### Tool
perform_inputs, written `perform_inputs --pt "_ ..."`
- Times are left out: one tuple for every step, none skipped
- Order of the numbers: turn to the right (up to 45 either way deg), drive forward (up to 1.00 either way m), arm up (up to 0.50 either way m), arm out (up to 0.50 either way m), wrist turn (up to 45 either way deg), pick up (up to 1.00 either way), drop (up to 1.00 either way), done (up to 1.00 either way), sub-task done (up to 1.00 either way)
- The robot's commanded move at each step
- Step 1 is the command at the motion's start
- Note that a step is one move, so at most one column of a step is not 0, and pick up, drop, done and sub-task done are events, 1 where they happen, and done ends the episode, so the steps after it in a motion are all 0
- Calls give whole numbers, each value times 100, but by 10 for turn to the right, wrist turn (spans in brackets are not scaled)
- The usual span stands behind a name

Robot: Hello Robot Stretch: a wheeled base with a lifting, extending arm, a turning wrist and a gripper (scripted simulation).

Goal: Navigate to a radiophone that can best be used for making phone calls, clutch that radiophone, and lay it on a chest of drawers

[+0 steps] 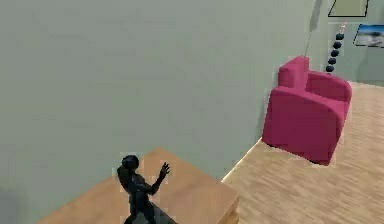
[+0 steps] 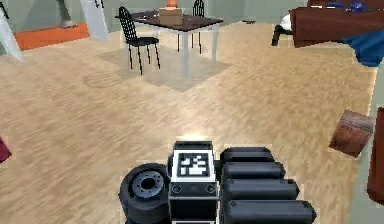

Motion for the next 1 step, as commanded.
perform_inputs --pt "390 0 0 0 0 0 0 0 0"
